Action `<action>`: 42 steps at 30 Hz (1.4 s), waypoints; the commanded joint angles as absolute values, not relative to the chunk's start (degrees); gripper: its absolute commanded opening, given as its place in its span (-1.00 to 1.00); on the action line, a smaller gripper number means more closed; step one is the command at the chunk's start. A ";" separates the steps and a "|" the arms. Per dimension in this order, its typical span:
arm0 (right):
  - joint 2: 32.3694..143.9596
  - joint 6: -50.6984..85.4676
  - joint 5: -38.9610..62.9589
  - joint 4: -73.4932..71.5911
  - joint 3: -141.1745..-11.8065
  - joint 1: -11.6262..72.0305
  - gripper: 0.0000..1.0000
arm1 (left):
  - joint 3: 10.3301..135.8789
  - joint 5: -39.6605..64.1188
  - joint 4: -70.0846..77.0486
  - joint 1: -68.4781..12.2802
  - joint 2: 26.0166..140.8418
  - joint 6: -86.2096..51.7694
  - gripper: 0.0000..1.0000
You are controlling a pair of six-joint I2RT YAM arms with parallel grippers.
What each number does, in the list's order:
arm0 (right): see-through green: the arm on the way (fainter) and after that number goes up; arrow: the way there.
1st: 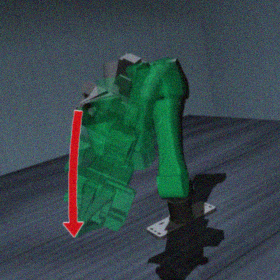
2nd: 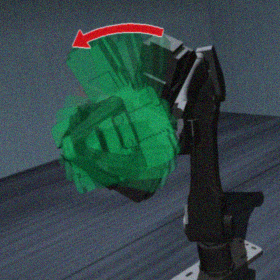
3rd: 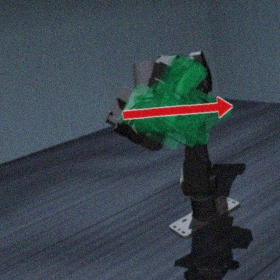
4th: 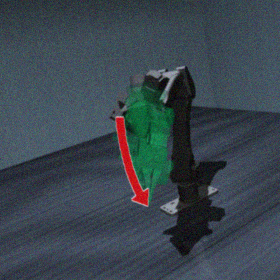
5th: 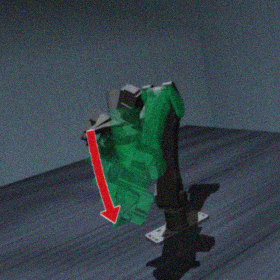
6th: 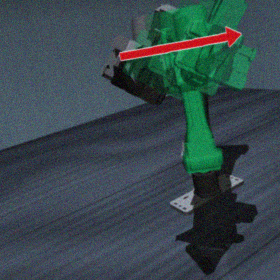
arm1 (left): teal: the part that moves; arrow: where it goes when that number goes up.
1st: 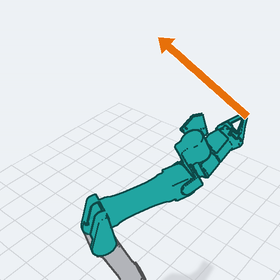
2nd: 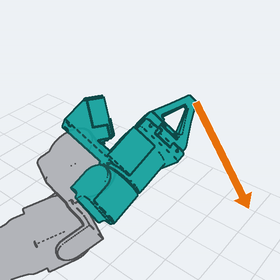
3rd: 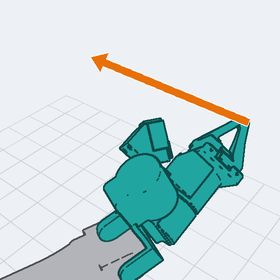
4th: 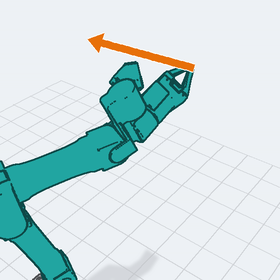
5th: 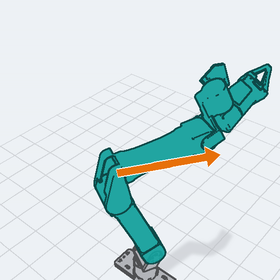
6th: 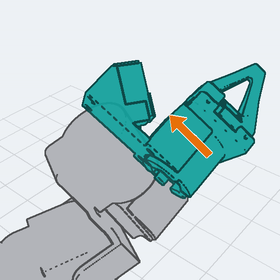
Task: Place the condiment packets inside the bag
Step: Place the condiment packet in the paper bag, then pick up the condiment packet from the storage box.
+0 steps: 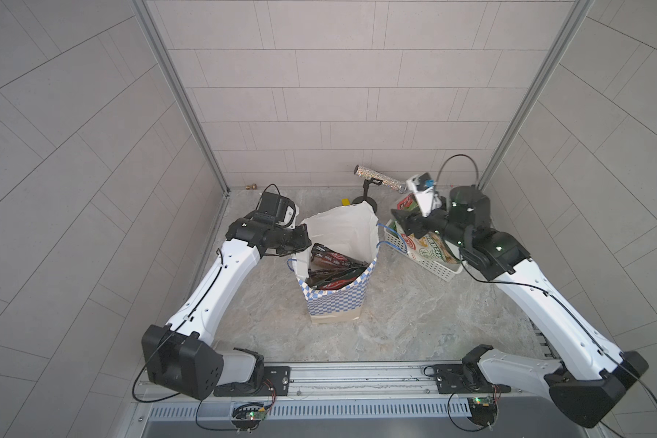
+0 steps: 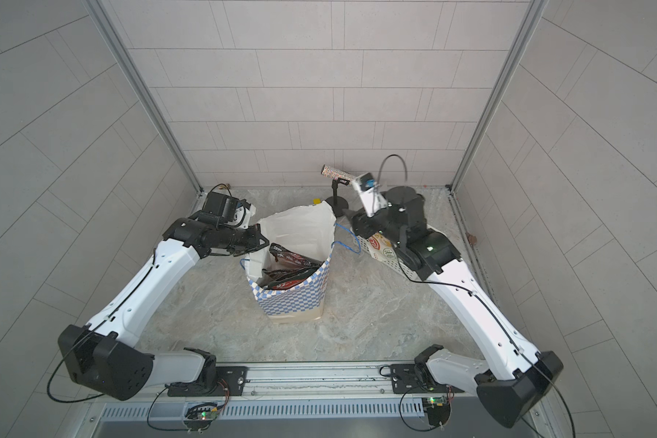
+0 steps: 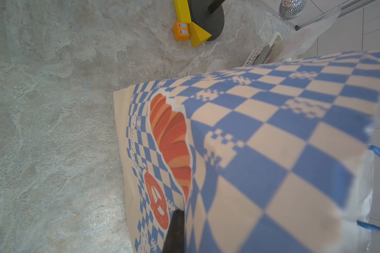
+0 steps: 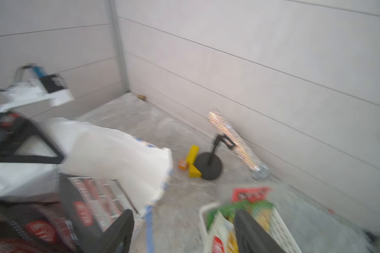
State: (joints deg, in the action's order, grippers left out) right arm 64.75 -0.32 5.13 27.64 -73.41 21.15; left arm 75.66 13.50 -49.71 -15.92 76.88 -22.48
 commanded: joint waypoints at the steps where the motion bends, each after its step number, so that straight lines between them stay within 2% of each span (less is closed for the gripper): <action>1: 65.74 6.55 9.30 30.39 -66.51 14.37 0.78 | 76.07 14.32 -49.15 -16.29 76.41 -21.77 -1.00; 6: 70.66 4.62 10.31 27.77 -58.79 14.14 0.99 | 76.15 14.40 -49.21 -16.34 76.97 -21.78 -1.00; 11: 77.04 4.18 9.63 24.65 -56.70 15.36 1.00 | 76.22 14.57 -49.15 -16.30 77.26 -21.96 -1.00; 14: 80.93 4.14 6.62 25.10 -58.34 15.38 0.94 | 76.14 14.51 -49.20 -16.36 77.23 -21.90 -1.00; 20: 83.54 6.92 -2.29 24.76 -60.02 14.69 0.54 | 76.11 14.16 -49.28 -16.30 77.12 -21.79 -1.00; 23: 83.36 8.83 -3.60 23.80 -59.94 13.46 0.04 | 76.07 14.11 -49.30 -16.31 77.17 -21.67 -1.00; 26: 83.83 9.78 -7.01 23.72 -59.88 12.86 -0.14 | 76.01 14.10 -49.32 -16.32 77.12 -21.58 -1.00; 28: 84.58 9.80 -8.58 23.57 -59.98 12.68 -0.15 | 75.97 14.08 -49.35 -16.26 77.08 -21.62 -1.00; 30: 85.62 9.54 -8.28 23.40 -60.13 12.66 -0.03 | 75.99 14.09 -49.26 -16.31 77.10 -21.55 -1.00; 33: 87.05 8.34 -3.07 23.17 -60.50 12.78 0.18 | 75.94 14.06 -49.27 -16.35 77.08 -21.62 -1.00; 36: 87.02 6.08 2.59 21.97 -59.89 14.41 0.29 | 75.88 13.94 -49.33 -16.34 77.12 -21.60 -1.00; 39: 87.45 5.22 2.96 21.79 -59.83 15.66 0.29 | 75.95 14.02 -49.36 -16.35 77.17 -21.62 -1.00; 42: 88.70 5.57 1.14 22.02 -60.31 15.73 0.15 | 75.97 14.01 -49.39 -16.35 77.09 -21.58 -1.00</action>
State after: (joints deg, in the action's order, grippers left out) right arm 87.72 6.13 1.37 22.57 -59.68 15.77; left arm 75.66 13.50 -49.65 -15.94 77.14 -22.46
